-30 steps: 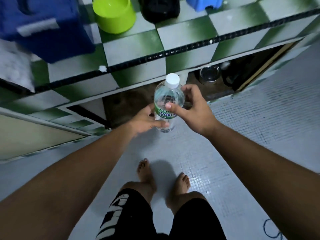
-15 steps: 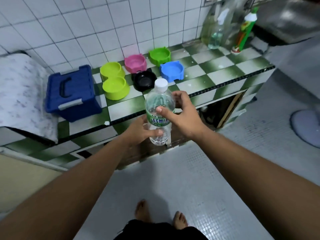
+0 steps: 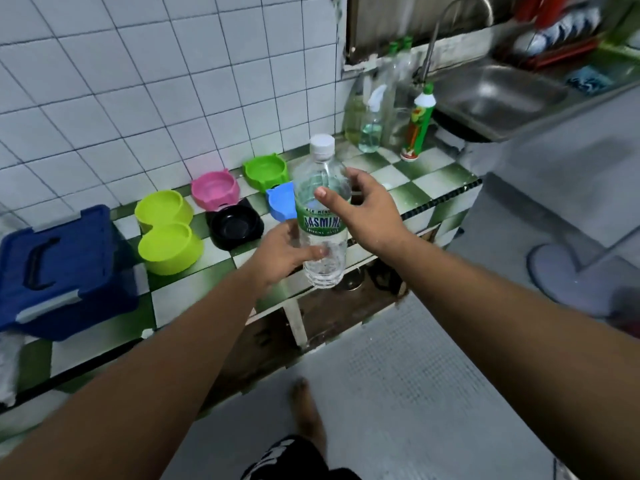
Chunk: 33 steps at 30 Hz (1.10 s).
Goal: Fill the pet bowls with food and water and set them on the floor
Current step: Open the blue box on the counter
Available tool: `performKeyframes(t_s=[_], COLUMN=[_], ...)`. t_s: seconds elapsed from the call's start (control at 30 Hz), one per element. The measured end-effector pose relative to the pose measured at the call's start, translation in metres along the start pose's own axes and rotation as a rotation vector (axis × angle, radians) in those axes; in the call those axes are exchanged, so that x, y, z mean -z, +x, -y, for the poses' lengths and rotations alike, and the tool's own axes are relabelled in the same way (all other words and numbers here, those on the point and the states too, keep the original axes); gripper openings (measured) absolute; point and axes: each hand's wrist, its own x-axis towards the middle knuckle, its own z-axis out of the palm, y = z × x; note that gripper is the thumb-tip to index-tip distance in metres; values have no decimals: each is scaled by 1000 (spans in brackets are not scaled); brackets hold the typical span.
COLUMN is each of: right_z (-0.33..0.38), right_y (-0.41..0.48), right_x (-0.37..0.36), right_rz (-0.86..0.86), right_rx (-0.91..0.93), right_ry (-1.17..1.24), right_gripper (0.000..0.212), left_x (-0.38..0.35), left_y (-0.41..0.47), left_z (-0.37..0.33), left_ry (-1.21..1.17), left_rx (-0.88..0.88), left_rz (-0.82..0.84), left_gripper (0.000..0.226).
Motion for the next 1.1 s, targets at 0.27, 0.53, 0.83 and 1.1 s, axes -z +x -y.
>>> performKeyframes(t_s=[0.27,0.53,0.83,1.1], right_z=[-23,-51,-101,-131], right_y=[125,241,337,363], right_x=[30,68,104,121], right_rz=[-91,-125,-53,-53], right_rx=[-24,-55,-124,-155], right_ry=[-29,-70,-65,-26], right_gripper=[54,61,75,85], left_x=[-4,-27,-53,-67], left_y=[160,286,387,422], left_z=[-6,-30,-26,-12], left_ry=[77,185,216,261], left_rx=[-5,-52,23,45], left_rz=[49,83,51,48], left_gripper=[63,49,51,66])
